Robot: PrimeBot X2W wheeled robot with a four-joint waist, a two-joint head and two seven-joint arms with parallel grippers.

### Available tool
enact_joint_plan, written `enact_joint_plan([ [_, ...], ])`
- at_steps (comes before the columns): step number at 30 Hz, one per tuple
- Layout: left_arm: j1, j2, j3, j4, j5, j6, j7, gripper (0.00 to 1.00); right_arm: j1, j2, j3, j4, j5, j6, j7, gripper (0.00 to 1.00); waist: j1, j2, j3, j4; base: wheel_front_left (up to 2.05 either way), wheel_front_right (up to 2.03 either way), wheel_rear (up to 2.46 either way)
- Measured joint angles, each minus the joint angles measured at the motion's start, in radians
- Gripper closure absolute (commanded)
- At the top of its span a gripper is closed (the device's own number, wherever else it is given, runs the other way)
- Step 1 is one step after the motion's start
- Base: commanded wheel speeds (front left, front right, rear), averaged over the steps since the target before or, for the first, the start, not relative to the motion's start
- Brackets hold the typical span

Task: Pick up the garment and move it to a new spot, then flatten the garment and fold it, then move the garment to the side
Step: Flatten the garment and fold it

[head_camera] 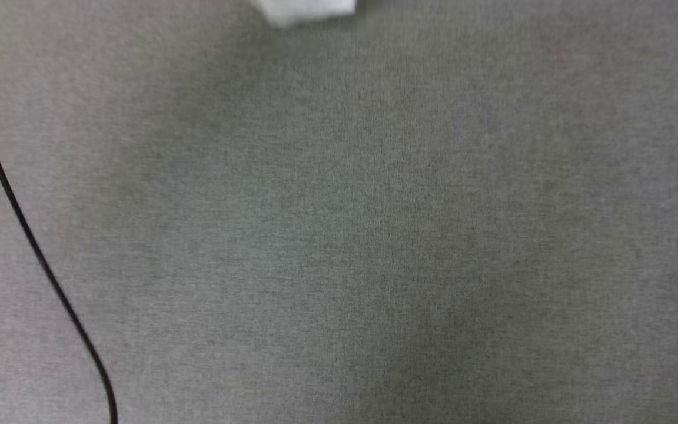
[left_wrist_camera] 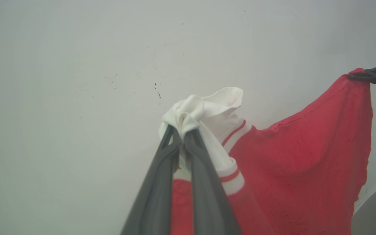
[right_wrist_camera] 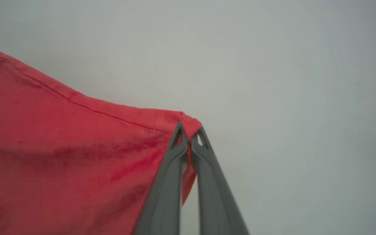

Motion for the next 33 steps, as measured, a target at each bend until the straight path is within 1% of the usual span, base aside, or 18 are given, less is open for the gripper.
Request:
enact_joint_plan([
  [3,-0.081,-0.018,0.014,0.075,-0.011,-0.018,-0.015,1.00,-0.082,0.024,0.007,0.051,-0.026,0.000,-0.030,1.00,0.0000,0.0000,0.036,-0.002,0.00,0.00,0.00],
  [7,-0.138,-0.017,0.007,0.174,-0.006,-0.036,-0.036,1.00,-0.146,0.043,0.031,0.117,-0.048,0.000,-0.070,1.00,0.0000,0.0000,0.073,-0.005,0.00,0.00,0.00],
  [12,-0.133,-0.028,-0.030,0.265,-0.021,-0.052,-0.083,1.00,-0.145,0.055,0.082,0.188,-0.038,0.000,-0.116,1.00,0.0001,0.0000,0.102,-0.007,0.00,0.00,0.00],
  [15,-0.093,-0.028,-0.052,0.300,-0.041,-0.055,-0.118,1.00,-0.114,0.058,0.124,0.225,-0.022,0.000,-0.142,1.00,0.0001,0.0000,0.110,-0.008,0.00,0.00,0.00],
  [18,-0.025,-0.029,-0.085,0.317,-0.056,-0.058,-0.150,1.00,-0.059,0.062,0.164,0.255,0.015,0.000,-0.174,1.00,0.0001,0.0000,0.107,-0.008,0.00,0.00,0.00],
  [21,0.046,-0.023,-0.120,0.305,-0.078,-0.058,-0.185,1.00,0.005,0.063,0.211,0.271,0.051,0.000,-0.209,1.00,0.0001,0.0000,0.094,-0.008,0.00,0.00,0.00],
  [25,0.183,-0.006,-0.163,0.276,-0.106,-0.059,-0.222,1.00,0.113,0.060,0.270,0.274,0.115,0.000,-0.255,1.00,0.0000,0.0000,0.063,-0.008,0.00,0.00,0.00],
  [28,0.307,0.013,-0.182,0.246,-0.121,-0.058,-0.243,1.00,0.208,0.047,0.296,0.264,0.175,0.000,-0.289,1.00,0.0000,0.0000,0.030,-0.007,0.00,0.00,0.00],
  [31,0.451,0.034,-0.212,0.195,-0.124,-0.032,-0.252,1.00,0.325,0.024,0.328,0.240,0.228,0.000,-0.315,1.00,0.0000,0.0000,-0.013,-0.007,0.00,0.00,0.00],
  [32,0.506,0.036,-0.218,0.173,-0.130,-0.015,-0.258,1.00,0.373,0.013,0.341,0.226,0.247,0.000,-0.320,1.00,0.0000,0.0000,-0.029,-0.006,0.00,0.00,0.00],
  [33,0.656,0.047,-0.247,0.099,-0.152,0.017,-0.258,1.00,0.507,-0.016,0.362,0.186,0.292,0.000,-0.331,1.00,-0.0001,0.0000,-0.080,-0.005,0.00,0.00,0.00],
])
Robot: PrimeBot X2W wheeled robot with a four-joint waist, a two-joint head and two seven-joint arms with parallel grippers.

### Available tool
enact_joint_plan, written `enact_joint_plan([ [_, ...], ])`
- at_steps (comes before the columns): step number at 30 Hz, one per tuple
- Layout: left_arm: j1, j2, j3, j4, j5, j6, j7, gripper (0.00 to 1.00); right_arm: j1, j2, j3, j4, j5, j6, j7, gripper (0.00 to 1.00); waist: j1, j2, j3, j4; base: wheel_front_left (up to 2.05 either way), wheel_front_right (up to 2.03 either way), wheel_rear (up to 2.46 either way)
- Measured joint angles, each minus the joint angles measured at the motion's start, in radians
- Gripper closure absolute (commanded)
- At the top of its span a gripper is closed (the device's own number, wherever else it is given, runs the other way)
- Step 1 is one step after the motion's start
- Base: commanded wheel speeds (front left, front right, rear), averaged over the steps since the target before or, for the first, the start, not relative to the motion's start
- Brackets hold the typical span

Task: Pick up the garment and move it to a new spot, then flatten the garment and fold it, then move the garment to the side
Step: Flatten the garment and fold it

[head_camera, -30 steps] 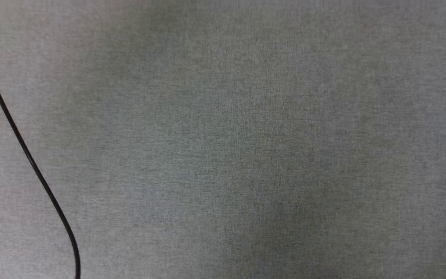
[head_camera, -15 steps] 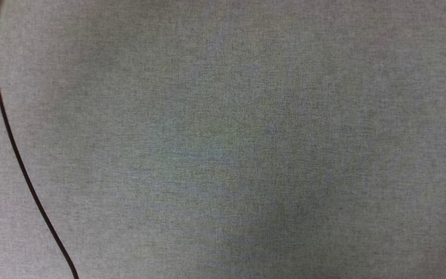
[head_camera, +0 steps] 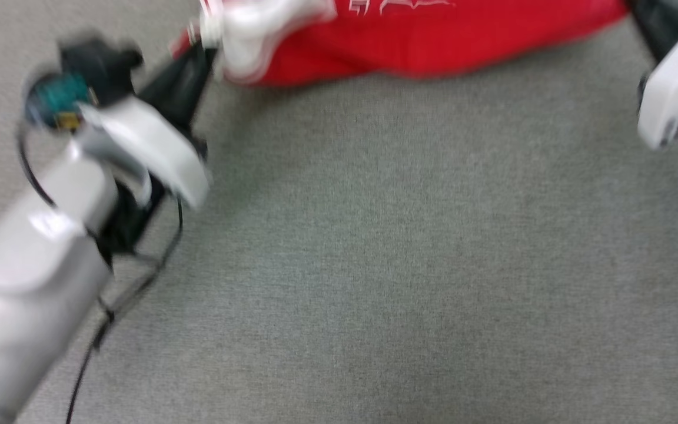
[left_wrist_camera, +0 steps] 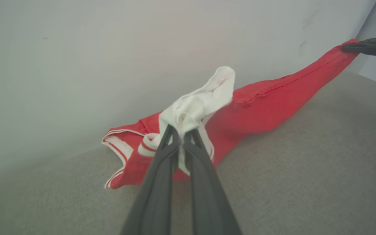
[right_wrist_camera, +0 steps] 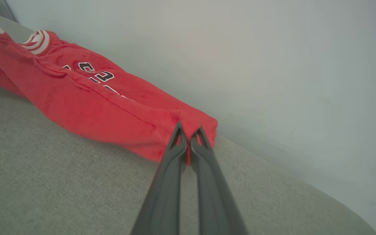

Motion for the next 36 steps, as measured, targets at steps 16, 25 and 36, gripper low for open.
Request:
enact_joint_plan([
  [16,0.599,0.114,-0.123,-0.223,-0.118,0.155,0.012,1.00,0.632,-0.100,-0.046,-0.163,0.096,0.000,0.003,1.00,-0.0003,0.0000,-0.255,-0.006,0.00,0.00,0.00],
  [25,0.845,0.145,-0.141,-0.294,-0.209,0.232,-0.011,1.00,0.983,-0.109,-0.185,-0.285,0.107,0.000,0.028,1.00,-0.0003,0.0000,-0.373,-0.006,0.00,0.00,0.00],
  [36,0.991,0.149,-0.148,-0.329,-0.248,0.273,-0.030,1.00,1.316,-0.040,-0.442,-0.490,0.024,0.000,0.136,1.00,-0.0003,0.0000,-0.410,0.014,0.00,0.00,0.00],
])
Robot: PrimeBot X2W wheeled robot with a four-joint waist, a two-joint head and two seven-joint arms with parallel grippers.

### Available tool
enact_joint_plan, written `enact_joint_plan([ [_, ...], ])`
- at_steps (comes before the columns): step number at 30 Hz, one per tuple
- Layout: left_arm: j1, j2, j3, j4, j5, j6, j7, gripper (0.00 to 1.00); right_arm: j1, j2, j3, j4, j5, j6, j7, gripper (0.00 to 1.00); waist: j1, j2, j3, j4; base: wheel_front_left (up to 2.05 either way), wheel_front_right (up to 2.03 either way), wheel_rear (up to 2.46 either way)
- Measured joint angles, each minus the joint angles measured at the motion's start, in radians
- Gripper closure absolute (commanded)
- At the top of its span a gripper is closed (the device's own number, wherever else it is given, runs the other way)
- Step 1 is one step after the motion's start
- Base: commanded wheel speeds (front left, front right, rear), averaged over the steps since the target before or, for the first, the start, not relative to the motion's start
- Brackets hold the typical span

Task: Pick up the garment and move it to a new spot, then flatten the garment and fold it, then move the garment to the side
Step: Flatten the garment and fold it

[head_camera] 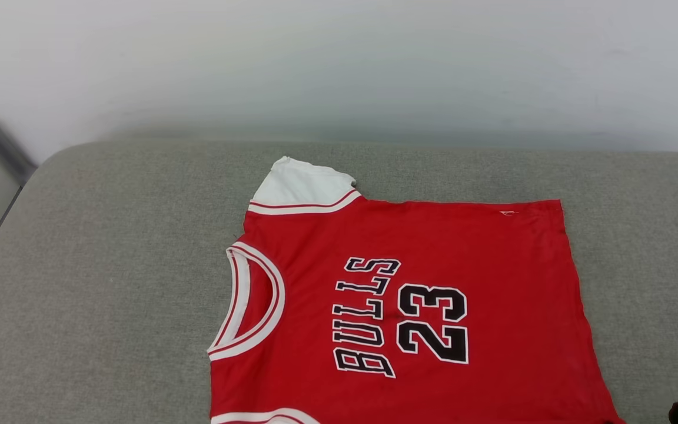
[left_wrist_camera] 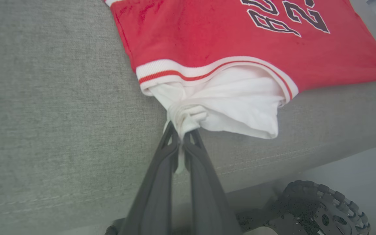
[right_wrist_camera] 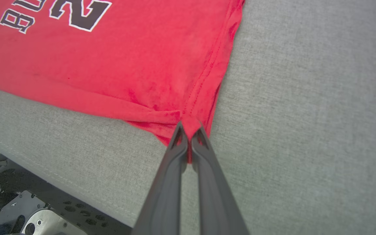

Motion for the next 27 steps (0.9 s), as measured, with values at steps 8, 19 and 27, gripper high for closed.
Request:
enact_joint_plan([
  [8,-0.120,-0.013,0.012,0.010,0.064,-0.018,0.012,1.00,0.004,0.050,-0.112,-0.105,-0.048,0.000,0.090,1.00,0.0003,0.0000,0.034,0.011,0.00,0.00,0.00],
  [19,-0.385,-0.049,0.045,0.106,0.139,-0.089,0.051,1.00,-0.165,0.049,-0.133,-0.157,-0.071,0.000,0.142,1.00,0.0004,0.0000,0.128,-0.008,0.00,0.00,0.00],
  [27,-0.508,-0.079,0.050,0.230,0.155,-0.147,0.081,1.00,-0.321,0.034,-0.067,-0.088,-0.070,0.000,0.154,1.00,0.0005,0.0000,0.209,-0.029,0.00,0.00,0.00],
])
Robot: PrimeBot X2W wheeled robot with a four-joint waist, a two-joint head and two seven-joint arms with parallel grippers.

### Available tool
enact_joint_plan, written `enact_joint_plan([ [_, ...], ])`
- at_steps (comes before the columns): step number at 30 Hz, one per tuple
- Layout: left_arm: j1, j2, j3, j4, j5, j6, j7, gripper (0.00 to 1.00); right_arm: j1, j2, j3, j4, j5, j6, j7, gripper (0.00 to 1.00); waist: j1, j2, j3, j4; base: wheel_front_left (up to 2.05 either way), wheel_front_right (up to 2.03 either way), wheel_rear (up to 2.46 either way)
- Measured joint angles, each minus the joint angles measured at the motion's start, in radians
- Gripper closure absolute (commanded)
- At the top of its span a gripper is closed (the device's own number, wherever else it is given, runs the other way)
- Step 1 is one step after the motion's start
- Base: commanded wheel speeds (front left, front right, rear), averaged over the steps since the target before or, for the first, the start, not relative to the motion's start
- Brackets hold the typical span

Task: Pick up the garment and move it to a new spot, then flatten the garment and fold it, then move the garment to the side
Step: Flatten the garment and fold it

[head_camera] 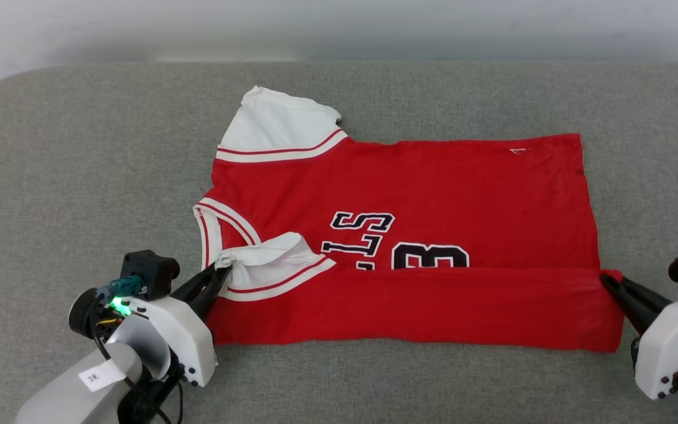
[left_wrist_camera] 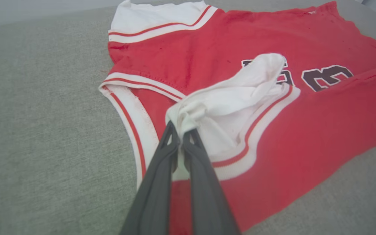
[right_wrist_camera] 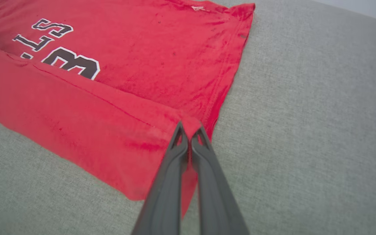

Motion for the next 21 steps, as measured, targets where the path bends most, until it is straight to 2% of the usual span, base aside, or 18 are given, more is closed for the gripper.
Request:
enact_joint_plan([
  [8,-0.044,-0.053,-0.021,0.147,-0.006,-0.057,0.009,1.00,-0.130,0.000,0.113,0.149,0.008,0.000,-0.005,1.00,0.0001,0.0000,0.077,-0.008,0.00,0.00,0.00],
  [13,-0.057,-0.086,-0.024,0.211,-0.011,-0.085,-0.013,1.00,-0.167,0.000,0.164,0.216,0.024,0.000,-0.049,1.00,-0.0001,0.0000,0.081,0.000,0.00,0.00,0.00],
  [14,-0.057,-0.093,-0.021,0.224,-0.015,-0.086,-0.021,0.89,-0.170,0.003,0.163,0.226,0.027,0.000,-0.066,0.67,0.0000,0.0000,0.076,0.001,0.00,0.00,0.00],
  [15,-0.057,-0.100,-0.020,0.234,-0.017,-0.087,-0.026,0.12,-0.172,0.004,0.168,0.234,0.027,0.000,-0.076,0.00,-0.0001,0.0000,0.071,0.002,0.00,0.00,0.00],
  [16,-0.058,-0.100,-0.021,0.241,-0.013,-0.090,-0.028,0.00,-0.174,0.004,0.176,0.239,0.027,0.000,-0.086,0.00,0.0000,0.0000,0.063,0.002,0.00,0.00,0.00],
  [21,-0.068,-0.063,-0.022,0.232,0.009,-0.084,-0.035,0.00,-0.174,-0.003,0.178,0.230,0.043,0.000,-0.134,0.00,0.0000,0.0000,0.016,0.010,0.00,0.00,0.00],
])
